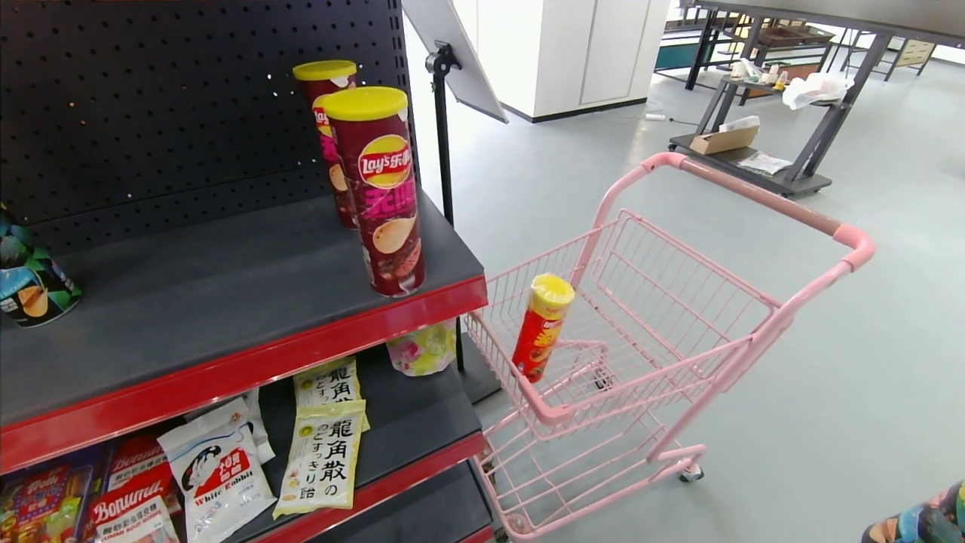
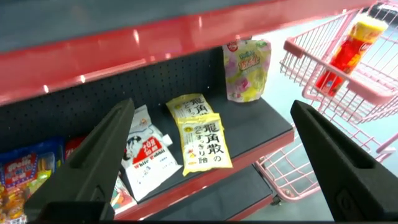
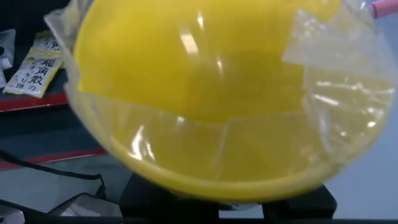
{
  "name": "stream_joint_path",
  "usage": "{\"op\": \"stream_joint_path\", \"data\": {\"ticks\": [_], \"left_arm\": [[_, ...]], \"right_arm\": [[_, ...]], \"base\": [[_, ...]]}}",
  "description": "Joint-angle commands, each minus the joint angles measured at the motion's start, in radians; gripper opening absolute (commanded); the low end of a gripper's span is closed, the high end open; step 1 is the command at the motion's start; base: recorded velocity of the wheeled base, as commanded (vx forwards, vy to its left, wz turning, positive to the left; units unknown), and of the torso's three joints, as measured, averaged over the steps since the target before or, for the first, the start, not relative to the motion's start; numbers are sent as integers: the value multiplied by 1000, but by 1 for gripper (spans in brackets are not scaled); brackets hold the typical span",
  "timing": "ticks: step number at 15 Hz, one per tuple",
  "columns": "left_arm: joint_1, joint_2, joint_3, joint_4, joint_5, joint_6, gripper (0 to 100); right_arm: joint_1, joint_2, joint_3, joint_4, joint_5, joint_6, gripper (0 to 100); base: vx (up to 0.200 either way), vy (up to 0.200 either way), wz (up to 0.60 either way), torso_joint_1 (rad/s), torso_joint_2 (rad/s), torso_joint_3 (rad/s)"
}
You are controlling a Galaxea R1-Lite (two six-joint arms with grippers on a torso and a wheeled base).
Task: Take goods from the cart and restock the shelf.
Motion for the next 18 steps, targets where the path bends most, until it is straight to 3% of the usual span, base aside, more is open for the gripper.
{"op": "stream_joint_path", "data": {"ticks": [1, 10, 18], "left_arm": [[0, 1, 0, 0, 0, 0, 100], [0, 1, 0, 0, 0, 3, 100], [0, 1, 0, 0, 0, 3, 100]], "right_arm": [[2, 17, -1, -3, 0, 0, 0], [6, 97, -38, -11, 23, -9, 0], [6, 263, -50, -153, 65, -28, 0]], "base": [[0, 0, 0, 222, -588, -378], [0, 0, 0, 187, -463, -283], [0, 0, 0, 108, -257, -145]]}}
